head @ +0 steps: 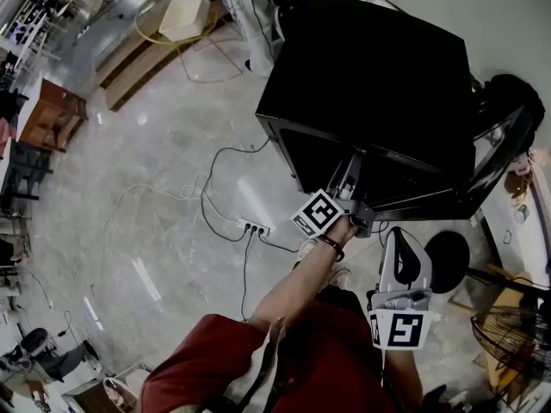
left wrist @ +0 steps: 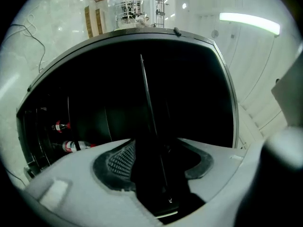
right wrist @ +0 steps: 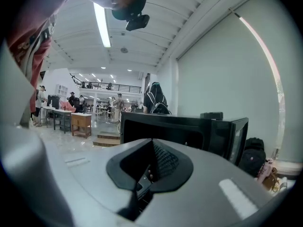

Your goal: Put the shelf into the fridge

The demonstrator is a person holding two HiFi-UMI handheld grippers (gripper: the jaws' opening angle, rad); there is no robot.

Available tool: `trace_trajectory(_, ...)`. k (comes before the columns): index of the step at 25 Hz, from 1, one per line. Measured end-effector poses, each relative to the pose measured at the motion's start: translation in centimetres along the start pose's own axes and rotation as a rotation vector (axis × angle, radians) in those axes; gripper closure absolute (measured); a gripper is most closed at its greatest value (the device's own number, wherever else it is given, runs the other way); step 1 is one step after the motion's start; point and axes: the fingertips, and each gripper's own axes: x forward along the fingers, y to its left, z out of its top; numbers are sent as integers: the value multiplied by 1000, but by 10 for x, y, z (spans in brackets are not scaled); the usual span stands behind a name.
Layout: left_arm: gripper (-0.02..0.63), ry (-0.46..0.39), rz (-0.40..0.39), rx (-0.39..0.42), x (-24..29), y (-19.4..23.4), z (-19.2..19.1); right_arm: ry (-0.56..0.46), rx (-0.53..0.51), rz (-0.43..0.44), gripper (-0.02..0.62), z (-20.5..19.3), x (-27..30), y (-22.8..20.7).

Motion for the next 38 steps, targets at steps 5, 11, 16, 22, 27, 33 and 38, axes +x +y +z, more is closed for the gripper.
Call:
trace_trajectory(5,342,37,29,115,-15,0,-5,-13,6,7,595,1,-6,1)
trace_trajectory(11,311,86,76,358,-28,-7,-8,-25,14,15,595,3,-11,2)
trace_trajectory(16,282,135,105,636,-34,-16,-16,-34,12,19,595,4,-15,2)
trace_trajectory(22,268,185,95,995,-36,-26,-24,-31,36,-3,595,5,-20,-3)
trace_trajectory(27,265,161,165,1151,-37,-17,-12,-30,15,-4,595,2,-21,-4)
trace_trajectory(33,264,136,221,1201,-30,-14,-4,-22,10,-17,595,1,-21,-5)
trace_trajectory(38,264,137,260,1213,-25,-10,1,-16,8,-23,595,2,-18,-5)
